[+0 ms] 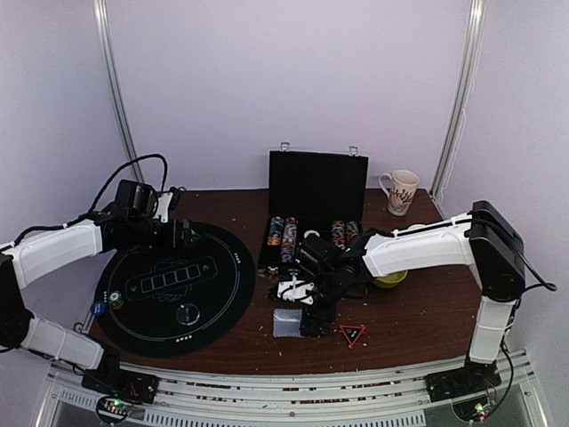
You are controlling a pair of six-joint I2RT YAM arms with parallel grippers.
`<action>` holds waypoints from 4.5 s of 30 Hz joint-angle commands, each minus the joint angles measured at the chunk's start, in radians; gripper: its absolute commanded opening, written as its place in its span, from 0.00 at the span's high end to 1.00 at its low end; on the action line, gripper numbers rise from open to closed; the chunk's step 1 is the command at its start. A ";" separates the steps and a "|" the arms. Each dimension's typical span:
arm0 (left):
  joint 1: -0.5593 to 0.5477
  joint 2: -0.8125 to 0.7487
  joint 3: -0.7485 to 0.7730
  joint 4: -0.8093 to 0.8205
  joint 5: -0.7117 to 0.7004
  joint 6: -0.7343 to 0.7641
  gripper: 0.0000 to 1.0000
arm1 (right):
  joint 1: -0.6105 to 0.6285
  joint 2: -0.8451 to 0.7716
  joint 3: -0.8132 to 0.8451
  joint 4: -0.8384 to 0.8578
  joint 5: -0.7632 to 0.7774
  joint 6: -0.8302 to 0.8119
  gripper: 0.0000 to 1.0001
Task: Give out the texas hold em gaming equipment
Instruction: Pick up the face-down deck piles from the center of the board, then place the face-down deck piles at the center of the board.
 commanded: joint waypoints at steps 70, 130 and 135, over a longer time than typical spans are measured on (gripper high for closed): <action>-0.426 0.456 -0.083 0.404 0.323 -0.326 0.13 | 0.005 -0.003 -0.157 0.338 0.023 0.201 0.27; -0.549 0.725 0.098 0.066 0.065 0.008 0.60 | 0.007 -0.041 -0.326 0.591 0.206 0.295 0.35; -0.547 0.709 0.111 0.092 0.022 -0.002 0.72 | 0.007 -0.044 -0.327 0.576 0.200 0.280 0.34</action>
